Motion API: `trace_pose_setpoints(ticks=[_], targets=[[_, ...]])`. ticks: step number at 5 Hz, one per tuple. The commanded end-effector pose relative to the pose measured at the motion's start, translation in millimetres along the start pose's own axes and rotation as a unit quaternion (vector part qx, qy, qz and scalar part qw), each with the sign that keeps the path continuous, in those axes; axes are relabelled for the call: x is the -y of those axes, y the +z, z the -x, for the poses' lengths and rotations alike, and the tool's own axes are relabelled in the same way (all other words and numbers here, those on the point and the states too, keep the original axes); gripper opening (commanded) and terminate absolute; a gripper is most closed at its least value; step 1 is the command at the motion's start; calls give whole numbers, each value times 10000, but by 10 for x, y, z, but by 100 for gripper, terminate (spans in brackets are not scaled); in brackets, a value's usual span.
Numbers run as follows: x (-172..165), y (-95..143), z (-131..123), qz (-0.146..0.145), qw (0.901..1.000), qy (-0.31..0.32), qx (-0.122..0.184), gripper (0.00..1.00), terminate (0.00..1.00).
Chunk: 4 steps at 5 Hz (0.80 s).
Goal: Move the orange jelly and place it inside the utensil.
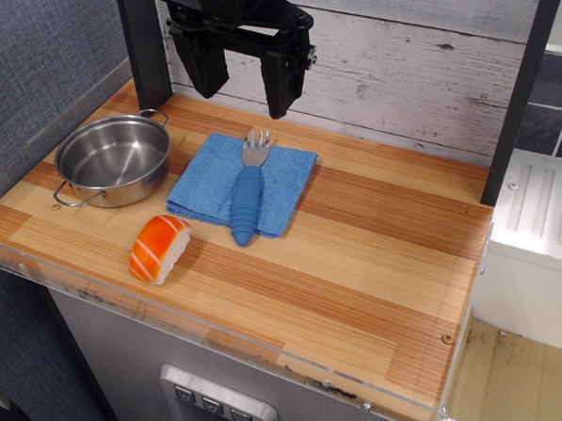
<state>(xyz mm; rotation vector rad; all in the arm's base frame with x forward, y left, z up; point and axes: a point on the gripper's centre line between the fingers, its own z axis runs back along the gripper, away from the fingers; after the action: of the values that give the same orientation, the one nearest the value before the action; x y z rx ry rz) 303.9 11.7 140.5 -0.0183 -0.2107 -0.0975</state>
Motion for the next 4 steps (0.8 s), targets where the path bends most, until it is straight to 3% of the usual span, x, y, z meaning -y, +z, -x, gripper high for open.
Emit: trace_pose_setpoints(ticks=[1, 3, 4], targets=[[0, 0, 0, 0, 10000, 0, 0, 100, 0], [-280, 9, 566, 4, 9991, 414, 65, 100, 0], [-393, -113, 751, -20, 9992, 387, 81, 100, 0]])
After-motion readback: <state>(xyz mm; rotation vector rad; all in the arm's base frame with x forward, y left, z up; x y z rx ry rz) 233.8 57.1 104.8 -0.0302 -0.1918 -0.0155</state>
